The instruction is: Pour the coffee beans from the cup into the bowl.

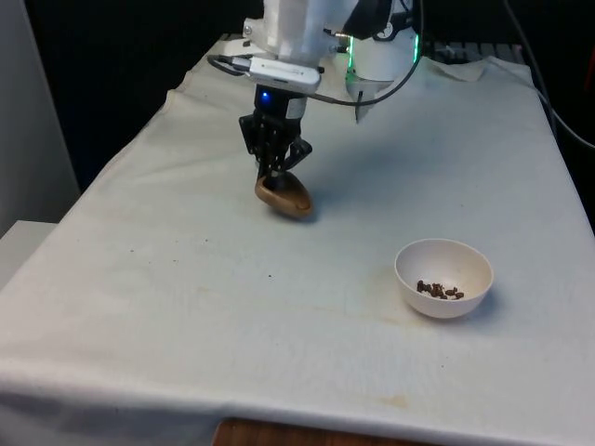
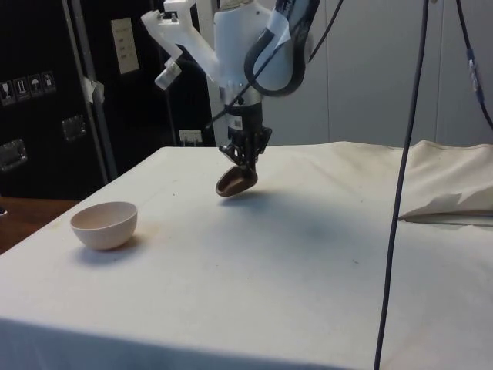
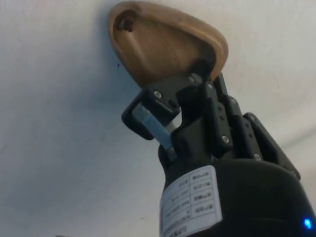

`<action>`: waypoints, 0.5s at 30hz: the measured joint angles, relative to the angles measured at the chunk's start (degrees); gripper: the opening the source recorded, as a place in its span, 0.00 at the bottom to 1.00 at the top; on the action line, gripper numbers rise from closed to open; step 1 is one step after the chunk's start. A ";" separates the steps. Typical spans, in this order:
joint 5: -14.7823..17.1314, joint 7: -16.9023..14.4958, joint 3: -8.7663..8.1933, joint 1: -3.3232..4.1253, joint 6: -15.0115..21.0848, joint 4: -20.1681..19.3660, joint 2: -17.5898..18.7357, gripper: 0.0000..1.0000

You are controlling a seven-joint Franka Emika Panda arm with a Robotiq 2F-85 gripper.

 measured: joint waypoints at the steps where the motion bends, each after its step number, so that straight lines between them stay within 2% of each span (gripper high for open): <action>1: 0.86 -0.80 -0.11 0.00 0.00 -0.06 0.00 0.01; 6: 4.13 -3.78 -0.34 0.00 0.00 -0.34 0.00 0.01; 7: 5.79 -5.33 -0.52 0.00 0.00 -0.40 0.00 0.01; 12: 10.14 -9.34 -0.92 0.00 -0.06 -0.74 0.00 0.01; 13: 10.14 -9.34 -0.92 0.00 -0.06 -0.74 0.00 0.01; 15: 12.78 -11.80 -1.09 0.00 -0.11 -0.86 0.00 0.01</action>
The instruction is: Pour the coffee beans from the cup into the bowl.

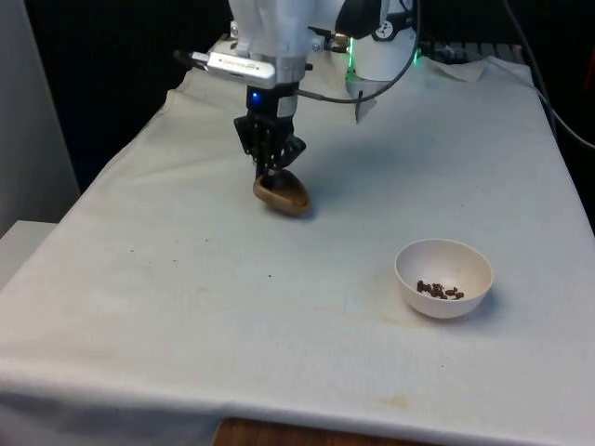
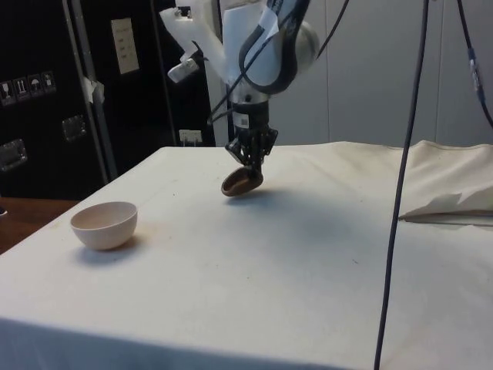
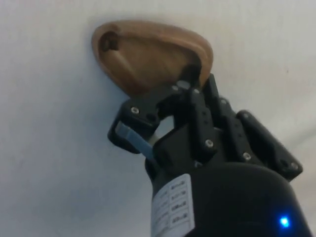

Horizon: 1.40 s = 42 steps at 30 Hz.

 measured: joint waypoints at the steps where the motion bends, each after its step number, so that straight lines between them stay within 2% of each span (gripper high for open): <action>1: 0.92 -0.86 -0.11 0.00 0.00 -0.06 0.00 0.01; 4: 3.61 -3.38 -0.34 0.00 -0.11 -0.17 0.00 0.01; 7: 4.47 -4.24 -0.40 0.00 -0.17 -0.23 0.06 0.01; 8: 6.30 -5.90 -0.63 0.00 -0.34 -0.23 0.06 0.01; 11: 9.05 -8.48 -0.86 -0.06 -0.74 -0.23 0.11 0.04; 12: 9.91 -9.28 -0.92 -0.06 -0.86 -0.23 0.11 0.09; 13: 11.40 -10.71 -0.97 -0.06 -1.09 -0.23 0.11 0.19; 16: 12.61 -11.86 -1.03 -0.06 -1.20 -0.23 0.11 0.35; 17: 13.06 -12.32 -1.03 -0.06 -1.26 -0.17 0.11 0.35; 19: 13.81 -13.01 -1.09 -0.06 -1.38 -0.17 0.11 0.45; 20: 14.04 -13.24 -1.09 -0.06 -1.38 -0.17 0.17 0.50; 22: 14.09 -13.29 -1.15 -0.06 -1.55 -0.11 0.17 0.69; 25: 14.15 -13.35 -1.15 -0.06 -1.60 -0.11 0.17 0.84; 26: 14.15 -13.35 -1.15 -0.06 -1.72 -0.06 0.17 0.84; 29: 14.15 -13.35 -1.20 -0.06 -1.83 0.11 0.06 1.00; 42: 13.87 -13.46 -1.72 0.00 -6.70 0.34 -4.98 1.00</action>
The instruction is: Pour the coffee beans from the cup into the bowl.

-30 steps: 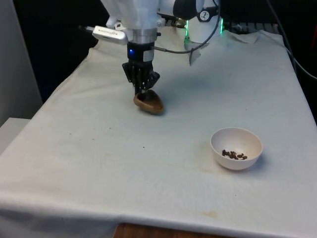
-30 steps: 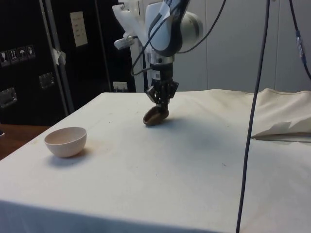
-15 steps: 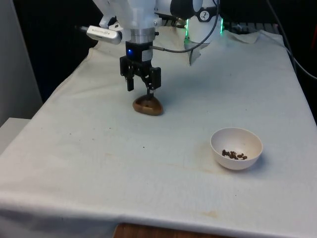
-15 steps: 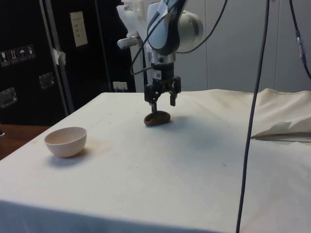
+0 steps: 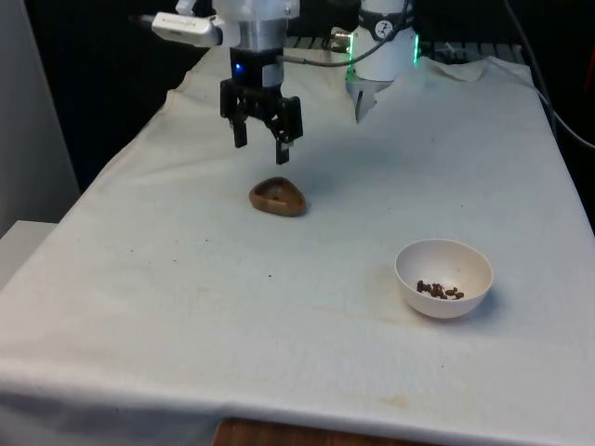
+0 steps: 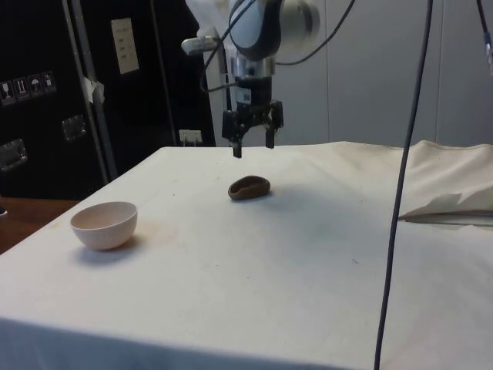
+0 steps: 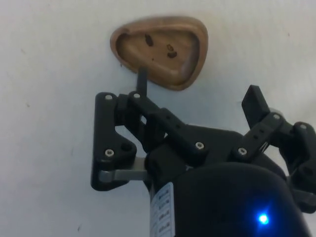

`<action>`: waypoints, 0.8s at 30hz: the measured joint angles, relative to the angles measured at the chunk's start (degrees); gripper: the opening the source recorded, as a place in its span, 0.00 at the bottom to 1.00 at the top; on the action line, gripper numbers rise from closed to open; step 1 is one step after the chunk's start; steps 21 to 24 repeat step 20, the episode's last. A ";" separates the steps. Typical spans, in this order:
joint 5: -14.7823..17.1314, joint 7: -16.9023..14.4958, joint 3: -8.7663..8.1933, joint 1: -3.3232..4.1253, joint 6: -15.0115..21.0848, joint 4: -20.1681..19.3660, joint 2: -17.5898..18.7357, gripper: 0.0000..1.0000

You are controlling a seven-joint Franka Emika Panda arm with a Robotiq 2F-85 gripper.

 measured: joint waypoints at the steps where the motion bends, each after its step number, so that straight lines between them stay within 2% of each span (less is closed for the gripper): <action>1: -0.06 0.00 -0.06 0.00 -0.34 0.00 -0.40 1.00; 19: -0.97 0.00 -1.03 0.17 -7.33 0.06 -8.25 1.00; 24: -0.97 0.00 -1.03 0.17 -7.33 0.06 -8.25 1.00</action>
